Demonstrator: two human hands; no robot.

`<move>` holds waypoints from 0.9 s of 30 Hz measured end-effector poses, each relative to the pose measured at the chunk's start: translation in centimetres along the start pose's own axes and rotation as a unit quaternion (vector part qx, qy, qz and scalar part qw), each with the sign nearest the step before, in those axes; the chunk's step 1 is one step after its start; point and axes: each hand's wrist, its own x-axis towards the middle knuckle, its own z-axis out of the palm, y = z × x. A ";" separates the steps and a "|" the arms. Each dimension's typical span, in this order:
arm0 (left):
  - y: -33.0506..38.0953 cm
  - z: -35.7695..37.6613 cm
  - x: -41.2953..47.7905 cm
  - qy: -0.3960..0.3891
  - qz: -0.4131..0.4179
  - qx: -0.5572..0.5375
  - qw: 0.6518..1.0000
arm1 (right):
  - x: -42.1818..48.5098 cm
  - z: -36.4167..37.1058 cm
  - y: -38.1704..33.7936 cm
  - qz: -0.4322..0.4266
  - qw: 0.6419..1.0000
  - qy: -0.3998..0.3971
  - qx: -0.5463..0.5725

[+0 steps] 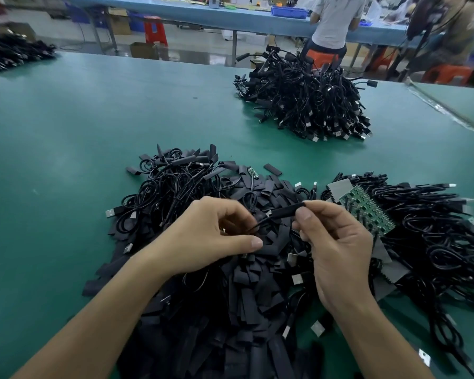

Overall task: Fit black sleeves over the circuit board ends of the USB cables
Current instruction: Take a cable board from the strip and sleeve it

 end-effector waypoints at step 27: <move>-1.8 -3.4 0.5 0.294 -0.176 0.250 0.905 | 1.3 -3.4 -2.8 -0.021 0.791 0.071 -0.608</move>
